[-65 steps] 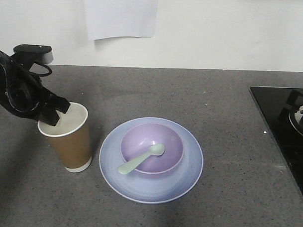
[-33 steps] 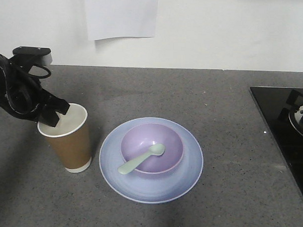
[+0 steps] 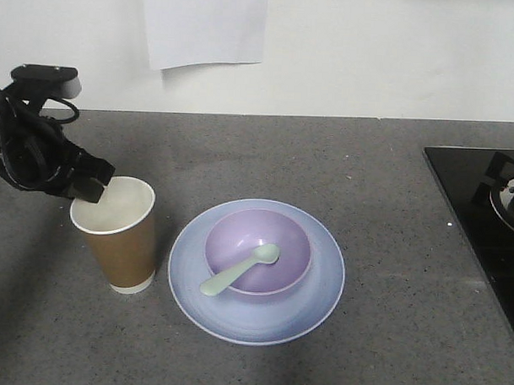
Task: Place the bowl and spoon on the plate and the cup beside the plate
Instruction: 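Set the cup down on the counter beside the plate, then open the left gripper and withdraw it upward from the cup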
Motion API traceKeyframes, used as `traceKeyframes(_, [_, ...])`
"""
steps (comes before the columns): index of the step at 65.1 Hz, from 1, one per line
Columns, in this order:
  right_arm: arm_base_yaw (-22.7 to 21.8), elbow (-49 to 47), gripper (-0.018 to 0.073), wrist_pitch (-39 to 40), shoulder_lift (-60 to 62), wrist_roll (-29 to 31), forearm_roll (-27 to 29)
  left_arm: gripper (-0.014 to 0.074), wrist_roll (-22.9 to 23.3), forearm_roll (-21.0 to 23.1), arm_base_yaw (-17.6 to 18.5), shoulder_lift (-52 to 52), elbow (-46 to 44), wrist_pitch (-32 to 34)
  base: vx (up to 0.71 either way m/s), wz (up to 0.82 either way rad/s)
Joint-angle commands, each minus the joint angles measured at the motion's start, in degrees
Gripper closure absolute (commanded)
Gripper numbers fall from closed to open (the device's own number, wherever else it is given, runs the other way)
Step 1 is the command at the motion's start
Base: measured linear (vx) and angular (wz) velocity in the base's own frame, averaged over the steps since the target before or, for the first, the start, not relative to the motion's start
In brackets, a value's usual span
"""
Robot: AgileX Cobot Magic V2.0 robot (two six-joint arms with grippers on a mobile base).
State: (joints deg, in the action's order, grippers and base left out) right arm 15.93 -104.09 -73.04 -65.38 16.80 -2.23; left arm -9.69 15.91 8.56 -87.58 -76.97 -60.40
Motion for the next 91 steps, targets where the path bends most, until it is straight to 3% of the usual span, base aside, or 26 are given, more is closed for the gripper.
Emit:
traceKeyframes(1, [-0.21, -1.28, 0.0564, 4.15, 0.39, 0.13, -0.24, 0.0358, -0.08, 1.25, 0.06, 5.12, -1.53, 4.31, 0.00, 0.00])
traceKeyframes(10, [-0.21, -1.28, 0.0564, 8.44, 0.39, -0.48, -0.02, 0.0356, -0.08, 0.29, 0.06, 9.40, -1.53, 6.73, 0.00, 0.00])
traceKeyframes(23, [-0.21, 3.83, 0.0564, 18.84, 1.79, -2.53, 0.60, 0.0355, -0.08, -5.09, 0.06, 16.23, -1.53, 7.61, 0.00, 0.00])
traceKeyframes(32, [-0.21, 20.06, 0.0564, 31.21, 7.43, -4.06, 0.60, 0.0355, -0.02, -6.69, 0.06, 21.01, -0.05, 9.33, 0.00, 0.00])
traceKeyframes(41, [-0.21, 40.88, 0.0564, 45.83, 15.81, -5.82, 0.39, 0.0361, 0.15, -6.58, 0.06, 27.00, 6.41, 15.14, 0.00, 0.00])
traceKeyframes(54, [-0.21, 66.07, 0.0564, 57.30, 26.37, -8.06, 0.42, 0.0447, 0.15, -6.17, 0.06, 39.24, 27.68, 29.78, 0.00, 0.00])
traceKeyframes(64, [-0.21, 78.44, 0.0564, 62.98, 31.14, -12.74, 0.37, 0.0525, 0.15, -6.17, 0.06, 48.73, 41.78, 38.22, 0.00, 0.00])
traceKeyframes(75, [-0.21, 84.52, 0.0564, 72.35, 32.77, -13.85, 0.37, 0.0586, 0.15, -6.13, 0.06, 56.22, 47.87, 45.58, 0.00, 0.00])
traceKeyframes(91, [-0.21, 85.38, 0.0564, 80.37, 30.83, -11.28, 0.42, 0.0604, 0.10, -6.18, 0.06, 58.44, 48.26, 48.40, 0.00, 0.00])
